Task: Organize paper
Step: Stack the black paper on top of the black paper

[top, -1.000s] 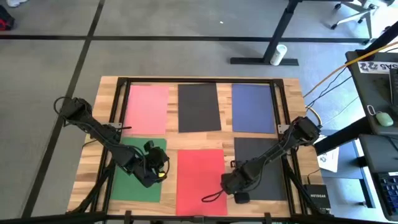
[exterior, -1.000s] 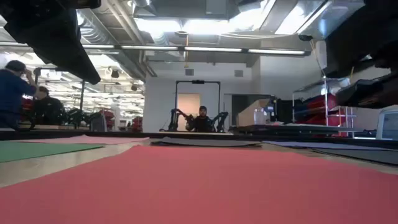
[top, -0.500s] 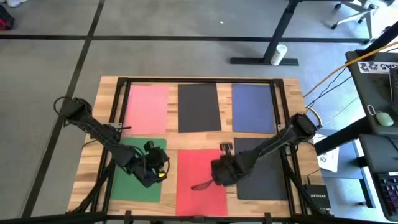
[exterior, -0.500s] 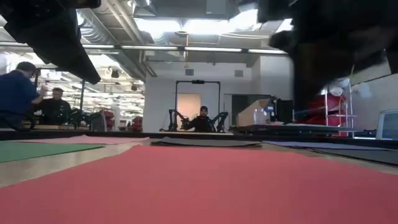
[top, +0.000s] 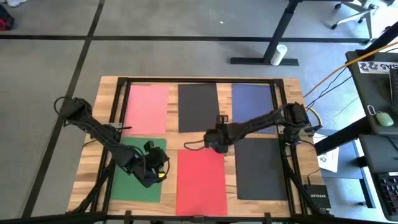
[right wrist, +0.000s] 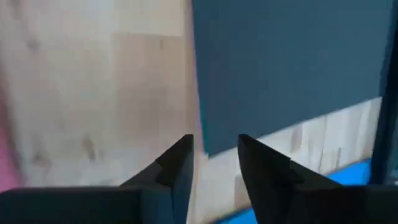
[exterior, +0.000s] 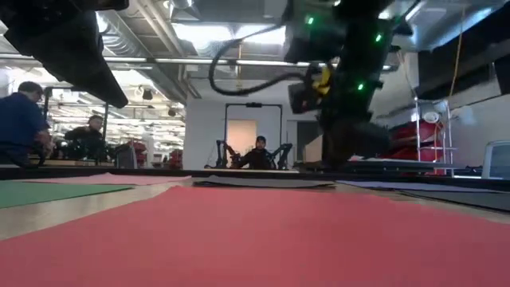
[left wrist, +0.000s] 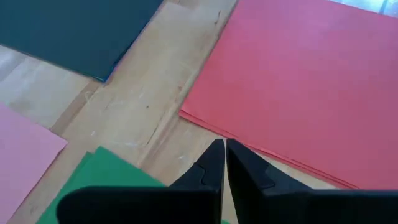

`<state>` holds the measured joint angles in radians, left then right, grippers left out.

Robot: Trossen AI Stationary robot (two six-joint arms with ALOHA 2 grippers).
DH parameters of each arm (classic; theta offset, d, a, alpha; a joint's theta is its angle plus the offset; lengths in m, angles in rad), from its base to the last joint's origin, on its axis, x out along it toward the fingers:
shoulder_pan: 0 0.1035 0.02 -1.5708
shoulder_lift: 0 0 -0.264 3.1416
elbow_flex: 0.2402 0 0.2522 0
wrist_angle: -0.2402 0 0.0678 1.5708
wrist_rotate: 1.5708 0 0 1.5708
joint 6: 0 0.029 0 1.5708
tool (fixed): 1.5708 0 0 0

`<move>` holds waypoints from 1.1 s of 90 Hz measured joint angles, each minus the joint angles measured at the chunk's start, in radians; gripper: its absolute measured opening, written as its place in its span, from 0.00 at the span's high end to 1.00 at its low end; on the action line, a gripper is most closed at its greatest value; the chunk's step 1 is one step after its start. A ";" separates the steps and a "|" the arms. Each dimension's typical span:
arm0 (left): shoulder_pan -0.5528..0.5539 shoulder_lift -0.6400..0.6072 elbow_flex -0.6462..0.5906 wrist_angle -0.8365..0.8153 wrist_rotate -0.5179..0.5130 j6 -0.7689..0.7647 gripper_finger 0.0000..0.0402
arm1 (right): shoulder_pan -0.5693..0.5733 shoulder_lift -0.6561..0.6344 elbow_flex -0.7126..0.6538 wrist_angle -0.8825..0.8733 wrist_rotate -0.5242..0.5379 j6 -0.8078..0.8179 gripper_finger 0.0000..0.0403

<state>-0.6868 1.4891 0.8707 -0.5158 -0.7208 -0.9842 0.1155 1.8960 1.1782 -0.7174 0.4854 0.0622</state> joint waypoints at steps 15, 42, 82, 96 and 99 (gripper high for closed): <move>0.000 0.000 0.000 0.000 0.000 0.000 1.00 | -0.041 -0.001 -0.053 0.079 -0.033 -0.041 0.71; 0.000 0.000 0.000 -0.001 0.000 0.006 1.00 | -0.047 -0.001 -0.077 0.114 -0.027 -0.049 0.71; 0.000 0.000 0.000 0.000 0.000 0.008 1.00 | -0.058 -0.002 -0.077 0.133 0.021 -0.050 0.94; 0.000 0.000 0.000 0.000 0.000 0.008 1.00 | -0.057 -0.002 -0.077 0.133 0.017 -0.058 0.97; 0.000 0.000 0.000 0.000 0.000 0.008 1.00 | -0.057 -0.002 -0.077 0.132 0.007 -0.054 0.95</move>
<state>-0.6868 1.4891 0.8707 -0.5159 -0.7204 -0.9760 0.0586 1.8942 1.1011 -0.5852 0.4924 0.0079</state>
